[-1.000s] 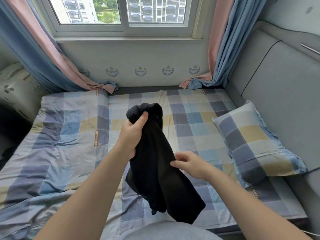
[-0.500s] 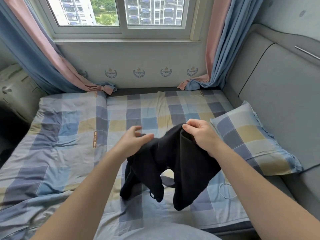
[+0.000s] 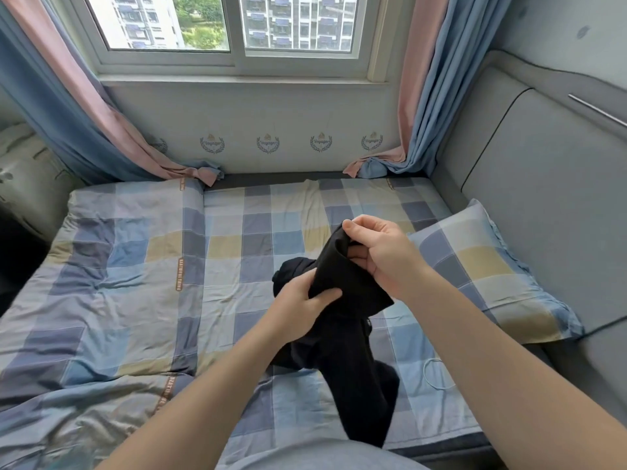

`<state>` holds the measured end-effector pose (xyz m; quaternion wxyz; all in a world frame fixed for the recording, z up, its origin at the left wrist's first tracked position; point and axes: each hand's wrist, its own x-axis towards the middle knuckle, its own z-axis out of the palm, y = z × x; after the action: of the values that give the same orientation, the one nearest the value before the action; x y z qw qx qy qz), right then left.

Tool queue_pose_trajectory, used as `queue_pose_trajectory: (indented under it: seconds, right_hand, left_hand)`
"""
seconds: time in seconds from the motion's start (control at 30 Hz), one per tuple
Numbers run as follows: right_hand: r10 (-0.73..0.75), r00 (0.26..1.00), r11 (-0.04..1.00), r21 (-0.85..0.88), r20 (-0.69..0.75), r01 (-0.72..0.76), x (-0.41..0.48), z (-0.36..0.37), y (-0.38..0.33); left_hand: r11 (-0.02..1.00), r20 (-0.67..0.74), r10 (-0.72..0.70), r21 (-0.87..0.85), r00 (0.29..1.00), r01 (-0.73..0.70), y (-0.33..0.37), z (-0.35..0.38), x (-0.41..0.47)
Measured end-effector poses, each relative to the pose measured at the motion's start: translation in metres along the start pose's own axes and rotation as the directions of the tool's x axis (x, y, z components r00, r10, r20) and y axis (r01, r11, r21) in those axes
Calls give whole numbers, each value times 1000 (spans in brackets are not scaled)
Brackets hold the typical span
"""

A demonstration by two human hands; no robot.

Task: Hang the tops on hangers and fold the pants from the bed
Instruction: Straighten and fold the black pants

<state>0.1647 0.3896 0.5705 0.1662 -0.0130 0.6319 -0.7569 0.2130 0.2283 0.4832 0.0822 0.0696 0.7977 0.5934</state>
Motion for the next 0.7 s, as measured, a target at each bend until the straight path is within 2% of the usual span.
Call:
queue_pose_trajectory:
  seconds: [0.1, 0.2, 0.33, 0.4, 0.47, 0.57, 0.63, 0.7]
  right_hand:
    - [11, 1000, 1000, 16, 6, -11, -2, -3, 2]
    - [5, 1000, 1000, 2, 7, -5, -2, -6, 3]
    - [2, 999, 998, -68, 47, 1, -1, -11, 4]
    - [-18, 998, 992, -125, 54, 24, -2, -15, 5]
    - [-46, 998, 982, -183, 44, 54, -4, -19, 9]
    - [-55, 997, 955, -290, 52, 67, -8, -20, 24]
    - [29, 997, 910, -414, 74, 4, -13, -17, 41]
    - [179, 980, 888, -442, 82, -126, -19, -9, 60]
  left_hand:
    - [994, -34, 24, 104, 999, -20, 2, -6, 3]
    - [985, -99, -10, 169, 995, 27, 1, -11, 5]
    - [984, -213, -80, 142, 974, 111, 3, -16, 11]
    - [983, -304, -159, 38, 939, 179, 4, -24, 15]
    - [964, -364, -261, -147, 894, 221, 5, -34, 18]
    - [897, -405, -371, -388, 836, 211, 10, -45, 23]
    - [847, -412, -418, -498, 809, 184, 19, -49, 28]
    - [779, -400, -478, -604, 782, 168, 31, -50, 33]
